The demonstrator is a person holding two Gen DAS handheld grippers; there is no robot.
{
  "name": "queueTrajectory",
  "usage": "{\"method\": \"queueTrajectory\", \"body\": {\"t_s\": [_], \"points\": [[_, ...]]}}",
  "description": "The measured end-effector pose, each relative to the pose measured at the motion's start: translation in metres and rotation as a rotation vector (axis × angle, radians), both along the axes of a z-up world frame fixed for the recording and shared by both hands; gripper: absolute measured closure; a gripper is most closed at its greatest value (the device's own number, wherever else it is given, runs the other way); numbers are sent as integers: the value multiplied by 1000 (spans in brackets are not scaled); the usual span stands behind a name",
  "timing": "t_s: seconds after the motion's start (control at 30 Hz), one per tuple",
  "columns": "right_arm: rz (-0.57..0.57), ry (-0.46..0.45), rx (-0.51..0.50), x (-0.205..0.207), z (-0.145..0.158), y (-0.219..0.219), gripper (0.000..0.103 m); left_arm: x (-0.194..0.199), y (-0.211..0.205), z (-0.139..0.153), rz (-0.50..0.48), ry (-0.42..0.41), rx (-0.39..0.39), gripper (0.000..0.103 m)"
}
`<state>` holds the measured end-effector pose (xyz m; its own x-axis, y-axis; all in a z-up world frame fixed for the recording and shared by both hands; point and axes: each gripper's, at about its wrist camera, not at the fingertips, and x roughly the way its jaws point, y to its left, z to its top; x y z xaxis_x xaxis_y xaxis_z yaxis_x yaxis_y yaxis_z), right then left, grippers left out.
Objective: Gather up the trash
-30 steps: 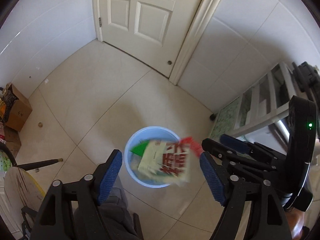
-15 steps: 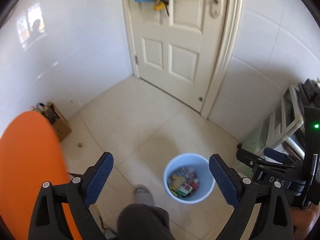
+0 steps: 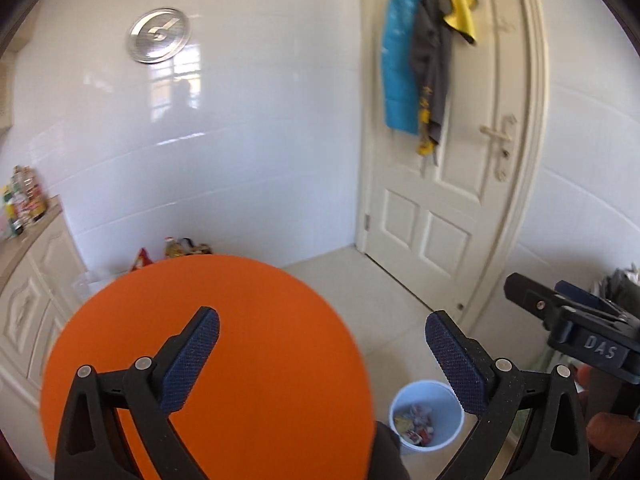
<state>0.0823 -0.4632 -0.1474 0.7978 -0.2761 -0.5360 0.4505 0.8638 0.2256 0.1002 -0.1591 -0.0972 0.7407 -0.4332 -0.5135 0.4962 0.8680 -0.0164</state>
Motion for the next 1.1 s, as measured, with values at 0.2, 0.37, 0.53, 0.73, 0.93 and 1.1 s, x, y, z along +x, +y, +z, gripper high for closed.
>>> {"method": "queueTrajectory", "body": {"t_s": [0.2, 0.37, 0.53, 0.73, 0.93, 1.1], "points": [[149, -71, -89, 9, 42, 88, 0, -62, 101, 22, 152, -56, -43, 1], [272, -117, -153, 5, 63, 160, 0, -121, 162, 21, 286, -107, -52, 1], [376, -150, -191, -10, 69, 216, 0, -181, 188, 9, 388, -137, -58, 1], [453, -172, -200, -28, 62, 263, 0, -234, 194, 2, 457, -185, -65, 1], [491, -182, -214, -38, 58, 289, 0, -255, 193, -5, 496, -186, -77, 1], [471, -196, -204, -45, 59, 286, 0, -263, 190, 0, 501, -177, -90, 1]]}}
